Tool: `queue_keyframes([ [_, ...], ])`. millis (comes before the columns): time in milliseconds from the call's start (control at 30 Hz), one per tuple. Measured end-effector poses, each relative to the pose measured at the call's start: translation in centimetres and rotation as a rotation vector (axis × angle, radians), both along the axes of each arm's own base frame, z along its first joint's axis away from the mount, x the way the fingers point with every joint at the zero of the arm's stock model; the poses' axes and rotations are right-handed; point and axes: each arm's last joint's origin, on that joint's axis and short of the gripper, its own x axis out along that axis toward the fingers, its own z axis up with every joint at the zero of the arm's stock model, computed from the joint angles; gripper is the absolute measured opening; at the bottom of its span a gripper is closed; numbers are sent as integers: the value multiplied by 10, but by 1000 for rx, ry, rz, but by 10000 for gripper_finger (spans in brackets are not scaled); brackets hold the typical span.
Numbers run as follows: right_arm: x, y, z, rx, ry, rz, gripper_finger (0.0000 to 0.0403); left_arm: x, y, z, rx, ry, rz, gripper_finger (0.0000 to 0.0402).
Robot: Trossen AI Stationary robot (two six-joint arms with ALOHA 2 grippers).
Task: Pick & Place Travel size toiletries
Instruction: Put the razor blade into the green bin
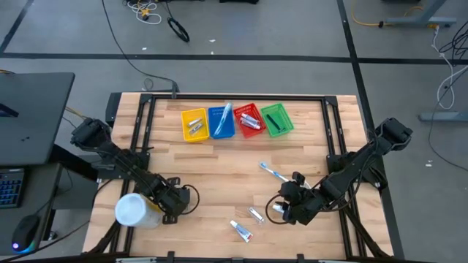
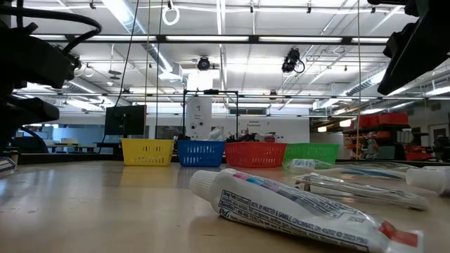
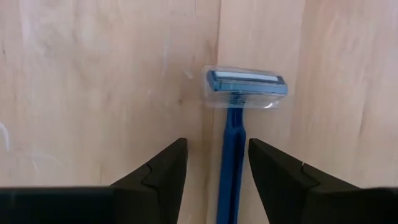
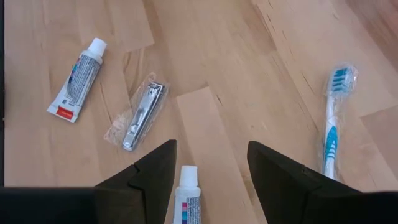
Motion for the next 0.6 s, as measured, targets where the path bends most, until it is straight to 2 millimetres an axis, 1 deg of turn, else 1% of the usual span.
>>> queue_keyframes([
  [167, 0, 0, 0, 0, 0, 0, 207, -3, 3, -1, 82, 0, -22, 152],
  [233, 0, 0, 0, 0, -1, 0, 207, -3, 5, -1, 121, -24, -22, 133],
  [333, 0, 0, 0, 2, -3, 0, 207, -1, 6, -1, 158, -61, -11, 94],
  [467, 0, 0, 0, 3, -5, 0, 207, 2, 7, 0, 180, -106, 66, 36],
  [533, 1, 0, 0, -4, -12, -5, 207, 4, 8, 1, 183, -138, 116, 15],
  [600, 1, 0, 1, -12, -21, -11, 207, 8, 9, 1, 167, -150, 149, 5],
])
